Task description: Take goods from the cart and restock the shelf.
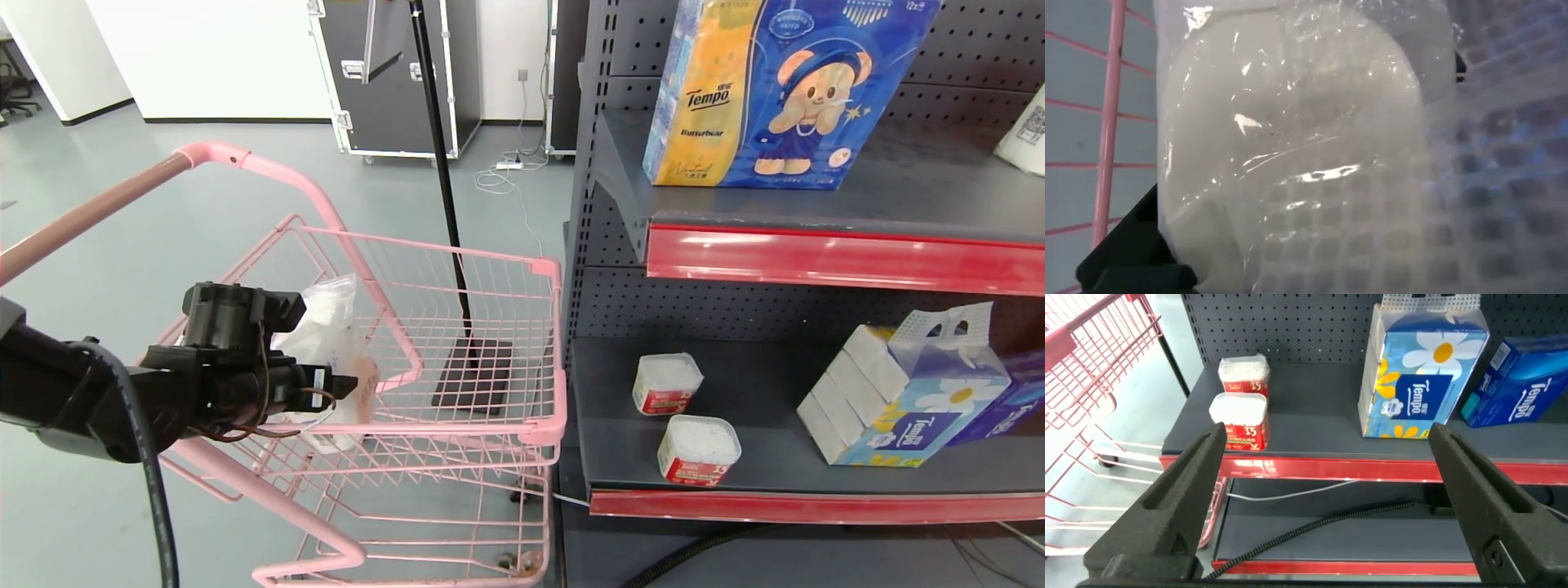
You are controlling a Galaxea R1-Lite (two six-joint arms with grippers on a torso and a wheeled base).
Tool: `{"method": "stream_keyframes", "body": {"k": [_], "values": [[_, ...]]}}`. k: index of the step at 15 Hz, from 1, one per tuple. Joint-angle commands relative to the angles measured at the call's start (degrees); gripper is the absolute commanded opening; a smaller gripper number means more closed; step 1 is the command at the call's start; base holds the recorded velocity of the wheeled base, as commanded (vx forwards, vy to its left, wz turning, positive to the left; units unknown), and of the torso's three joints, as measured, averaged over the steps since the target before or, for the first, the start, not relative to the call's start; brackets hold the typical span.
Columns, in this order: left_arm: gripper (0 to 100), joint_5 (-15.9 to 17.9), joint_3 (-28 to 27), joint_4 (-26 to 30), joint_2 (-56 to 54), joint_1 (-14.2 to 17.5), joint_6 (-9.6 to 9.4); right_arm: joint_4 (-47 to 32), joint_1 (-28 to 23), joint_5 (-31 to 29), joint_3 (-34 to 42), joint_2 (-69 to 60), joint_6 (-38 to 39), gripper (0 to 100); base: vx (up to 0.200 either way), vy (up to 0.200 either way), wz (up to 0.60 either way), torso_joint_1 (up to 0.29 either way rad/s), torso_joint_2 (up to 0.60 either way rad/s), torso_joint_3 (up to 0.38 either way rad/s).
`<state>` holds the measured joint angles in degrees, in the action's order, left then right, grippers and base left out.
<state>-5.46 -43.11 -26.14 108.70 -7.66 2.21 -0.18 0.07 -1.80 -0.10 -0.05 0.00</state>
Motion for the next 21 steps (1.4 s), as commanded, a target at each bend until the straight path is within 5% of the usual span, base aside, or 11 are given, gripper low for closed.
{"method": "stream_keyframes", "body": {"k": [1, 5, 13, 14, 21], "values": [[100, 0.01, -2.07, -1.11, 2.30, 0.01, 0.69, 0.01, 0.01, 0.05, 0.01, 0.05, 0.00, 100, 0.000, 0.000, 0.00, 0.000, 0.00, 0.000], [100, -0.16, -2.07, -1.81, 3.09, 0.01, 1.48, 0.01, 0.01, 0.05, 0.01, 0.05, 0.00, 100, 0.000, 0.000, 0.00, 0.000, 0.00, 0.000], [100, -2.80, 0.92, -11.74, 5.55, 0.01, 2.01, 0.01, 0.01, 0.05, 0.01, 0.05, 0.00, 100, 0.000, 0.000, 0.00, 0.000, 0.00, 0.000], [0, -2.71, 1.62, -12.36, 5.47, 0.01, 1.92, 0.01, 0.01, 0.05, 0.10, 0.05, 0.00, 100, 0.000, 0.000, 0.00, 0.000, 0.00, 0.000], [0, -2.89, 1.27, -17.98, 5.20, 0.10, 1.75, 0.01, 0.01, 0.05, 0.01, 0.05, -0.09, 100, 0.000, 0.000, 0.00, 0.000, 0.00, 0.000]]}}
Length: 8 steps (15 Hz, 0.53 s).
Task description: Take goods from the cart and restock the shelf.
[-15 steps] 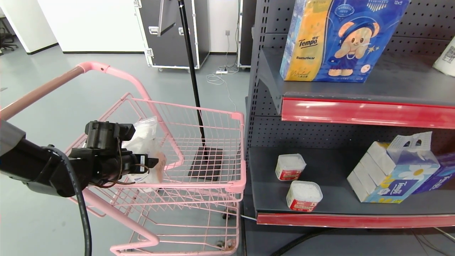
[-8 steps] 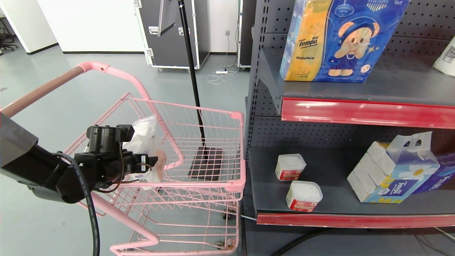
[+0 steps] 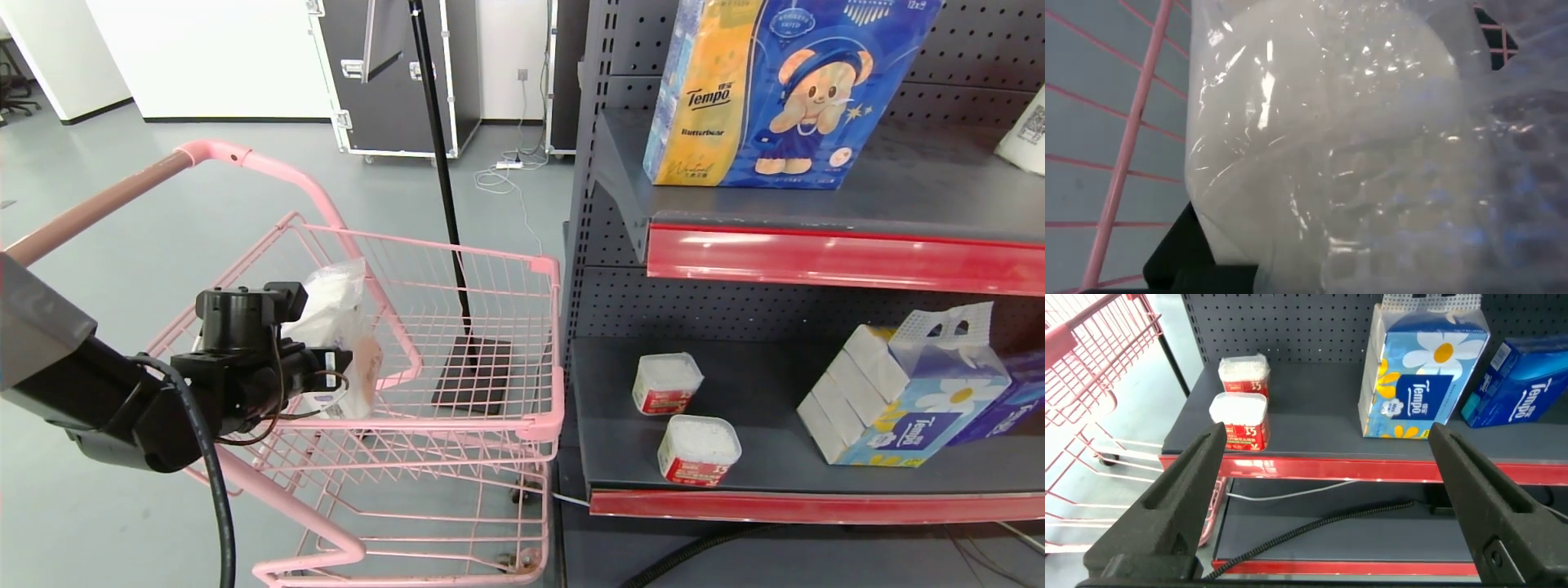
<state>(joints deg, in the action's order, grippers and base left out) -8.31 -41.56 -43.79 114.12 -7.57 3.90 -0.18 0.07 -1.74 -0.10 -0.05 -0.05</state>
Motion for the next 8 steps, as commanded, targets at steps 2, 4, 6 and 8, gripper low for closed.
{"method": "stream_keyframes", "body": {"k": [2, 4, 6, 8], "values": [[0, -0.04, -2.04, -2.88, -1.09, 0.36, -0.21, 0.01, 0.01, -0.01, 0.10, 0.05, -0.04, 100, 0.000, 0.000, 0.00, 0.000, 0.00, 0.000], [0, 0.05, -4.85, -2.62, -3.20, 0.89, -0.21, 0.01, 0.01, -0.01, 0.01, 0.05, -0.04, 100, 0.000, 0.000, 0.00, 0.000, 0.00, 0.000], [0, 0.23, -5.46, -0.33, -7.50, 0.89, -0.30, 0.01, 0.01, -0.01, 0.01, 0.05, -0.04, 100, 0.000, 0.000, 0.00, 0.000, 0.00, 0.000], [0, 0.49, -5.38, 3.62, -12.25, 0.89, -0.30, 0.01, 0.01, -0.01, 0.01, 0.05, -0.04, 100, 0.000, 0.000, 0.00, 0.000, 0.00, 0.000]]}}
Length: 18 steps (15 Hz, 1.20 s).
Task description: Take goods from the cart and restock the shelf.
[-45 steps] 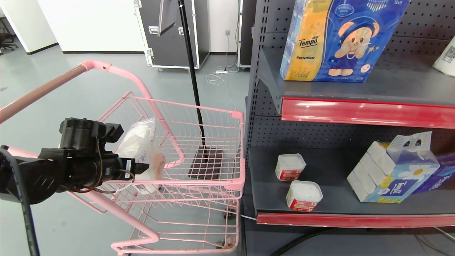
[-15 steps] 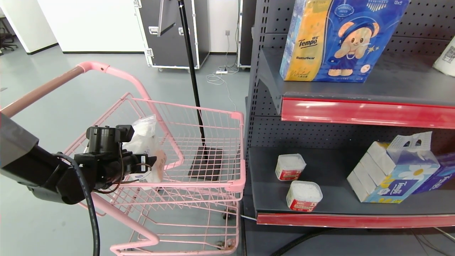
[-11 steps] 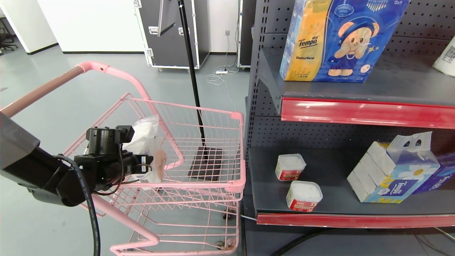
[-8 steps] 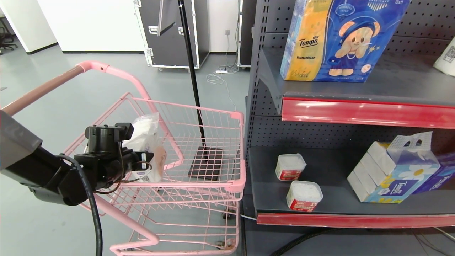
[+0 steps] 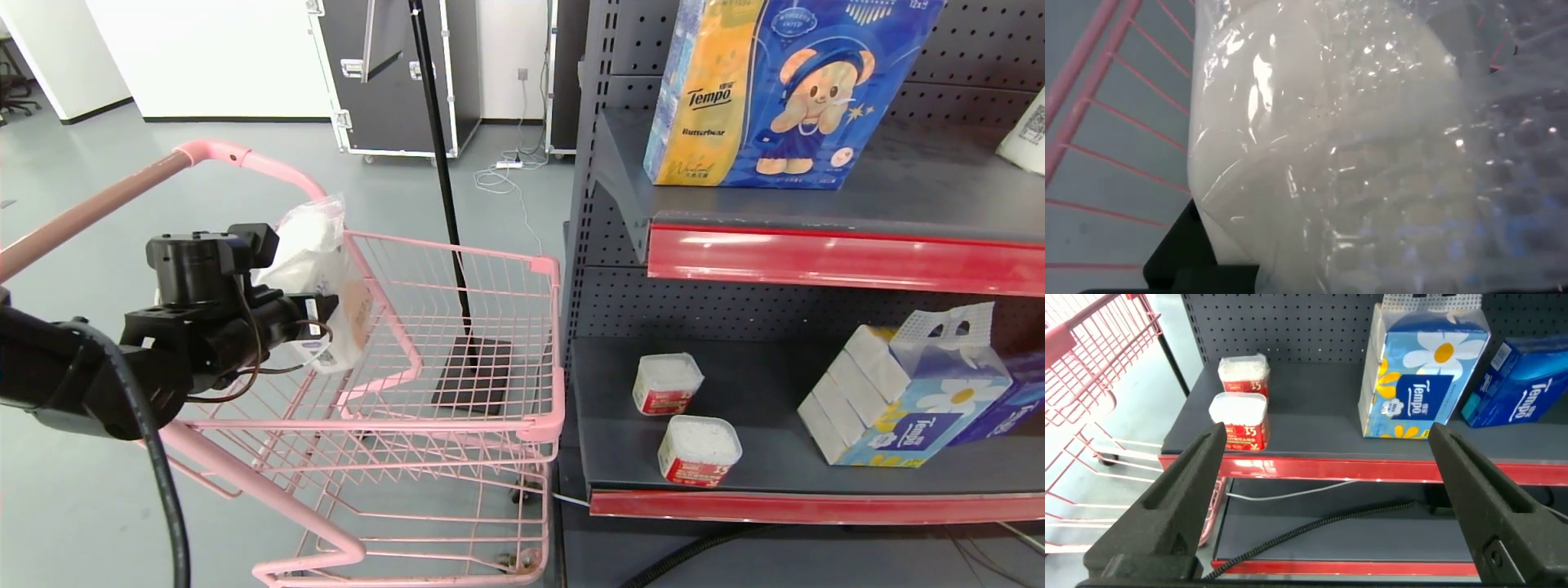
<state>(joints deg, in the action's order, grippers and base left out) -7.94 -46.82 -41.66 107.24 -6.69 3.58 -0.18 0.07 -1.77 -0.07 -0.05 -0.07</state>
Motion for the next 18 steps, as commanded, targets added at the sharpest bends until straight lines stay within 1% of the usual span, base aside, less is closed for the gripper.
{"method": "stream_keyframes", "body": {"k": [1, 3, 4, 5, 7, 8, 9, 10, 12, 13, 15, 17, 18], "values": [[0, 0.29, -0.64, 5.27, -10.03, 0.01, -0.07, 0.01, 0.01, 0.01, -0.01, 0.05, -0.01, 100, 0.000, 0.000, 0.00, 0.000, 0.00, 0.000], [0, 0.47, -2.48, 10.63, -15.75, 0.01, -0.33, 0.01, 0.01, 0.01, -0.01, 0.05, -0.01, 100, 0.000, 0.000, 0.00, 0.000, 0.00, 0.000], [0, 0.47, -4.15, 15.11, -21.02, 0.01, -0.33, 0.01, 0.01, 0.01, -0.01, 0.05, -0.01, 100, 0.000, 0.000, 0.00, 0.000, 0.00, 0.000], [0, 0.47, -4.86, 18.45, -25.33, 0.01, -0.42, 0.01, 0.01, 0.01, -0.01, 0.05, -0.01, 100, 0.000, 0.000, 0.00, 0.000, 0.00, 0.000], [0, 0.47, -4.50, 24.25, -33.15, 0.01, -0.33, 0.01, 0.01, 0.01, -0.01, 0.05, -0.01, 100, 0.000, 0.000, 0.00, 0.000, 0.00, 0.000], [0, 0.47, -3.80, 30.76, -40.53, 0.01, -0.33, 0.01, 0.01, 0.01, -0.01, 0.05, -0.01, 100, 0.000, 0.000, 0.00, 0.000, 0.00, 0.000], [0, 0.73, -3.36, 35.42, -45.45, -0.07, -0.33, 0.01, 0.01, 0.01, -0.01, 0.05, -0.01, 100, 0.000, 0.000, 0.00, 0.000, 0.00, 0.000], [0, 1.70, -3.10, 41.13, -50.81, 0.01, -0.33, 0.01, 0.01, 0.01, -0.01, 0.05, -0.01, 100, 0.000, 0.000, 0.00, 0.000, 0.00, 0.000], [0, 2.49, -3.01, 55.54, -63.91, 0.01, -0.33, 0.01, 0.01, 0.01, -0.01, 0.05, -0.01, 100, 0.000, 0.000, 0.00, 0.000, 0.00, 0.000], [0, 2.49, -2.92, 58.00, -66.20, -0.07, -0.33, 0.01, 0.01, 0.01, -0.01, 0.05, -0.01, 100, 0.000, 0.000, 0.00, 0.000, 0.00, 0.000], [0, 2.57, -1.60, 70.22, -78.41, -0.43, -0.33, 0.01, 0.01, 0.01, -0.01, 0.05, -0.01, 100, 0.000, 0.000, 0.00, 0.000, 0.00, 0.000], [0, 2.75, 1.12, 74.00, -85.44, -1.48, -0.33, 0.01, 0.01, 0.01, -0.01, 0.05, 0.07, 100, 0.000, 0.000, 0.00, 0.000, 0.00, 0.000], [0, 2.75, 2.18, 74.09, -87.03, -1.74, -0.24, 0.01, 0.01, 0.01, -0.01, 0.05, -0.01, 100, 0.000, 0.000, 0.00, 0.000, 0.00, 0.000]]}}
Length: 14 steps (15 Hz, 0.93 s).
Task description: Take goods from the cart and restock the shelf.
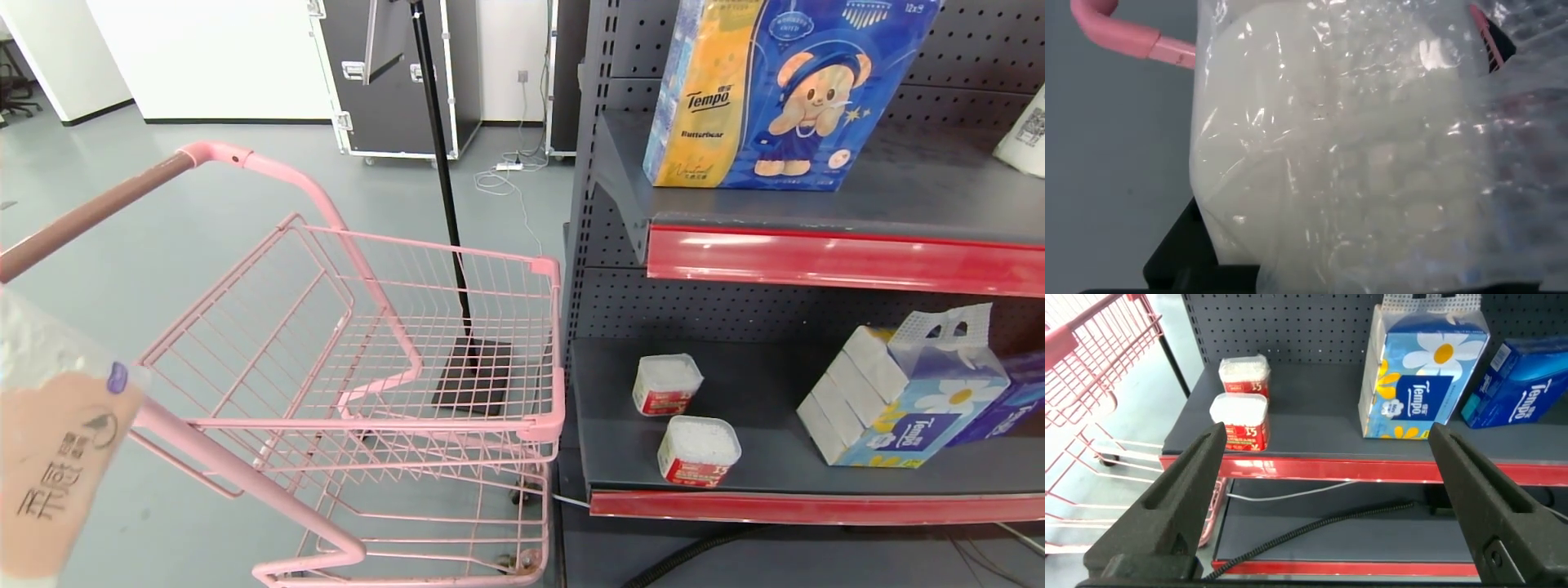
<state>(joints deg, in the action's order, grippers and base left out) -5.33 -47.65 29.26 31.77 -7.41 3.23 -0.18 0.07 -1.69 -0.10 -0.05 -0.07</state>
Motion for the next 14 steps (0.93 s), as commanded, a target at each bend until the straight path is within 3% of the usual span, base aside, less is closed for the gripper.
{"method": "stream_keyframes", "body": {"k": [1, 5, 8, 10, 14], "values": [[0, -0.03, 5.64, 3.26, -14.98, -1.03, 0.02, 0.01, 0.01, 0.02, 0.01, 0.05, -0.10, 100, 0.000, 0.000, 0.00, 0.000, 0.00, 0.000], [0, -0.12, 11.97, 3.00, -20.52, -1.11, 0.02, 0.01, 0.10, 0.02, 0.01, 0.05, -0.10, 100, 0.000, 0.000, 0.00, 0.009, -0.05, -0.044], [0, -0.12, 12.32, 2.65, -19.64, -1.82, -0.07, 0.01, 0.10, 0.02, 0.01, 0.05, -0.01, 100, 0.000, 0.000, 0.00, 0.089, -0.39, -0.300], [0, -0.12, 12.32, 2.12, -19.55, -4.19, -2.53, 0.01, 0.10, 0.02, 0.10, 0.05, -0.01, 100, 0.000, 0.000, 0.00, 0.127, -0.48, -0.356], [0, -0.12, 11.97, 1.86, -20.87, -6.04, -2.62, 0.01, 0.10, 0.02, 0.01, 0.05, -0.01, 100, 0.000, 0.000, 0.00, 0.160, -0.52, -0.366]]}}
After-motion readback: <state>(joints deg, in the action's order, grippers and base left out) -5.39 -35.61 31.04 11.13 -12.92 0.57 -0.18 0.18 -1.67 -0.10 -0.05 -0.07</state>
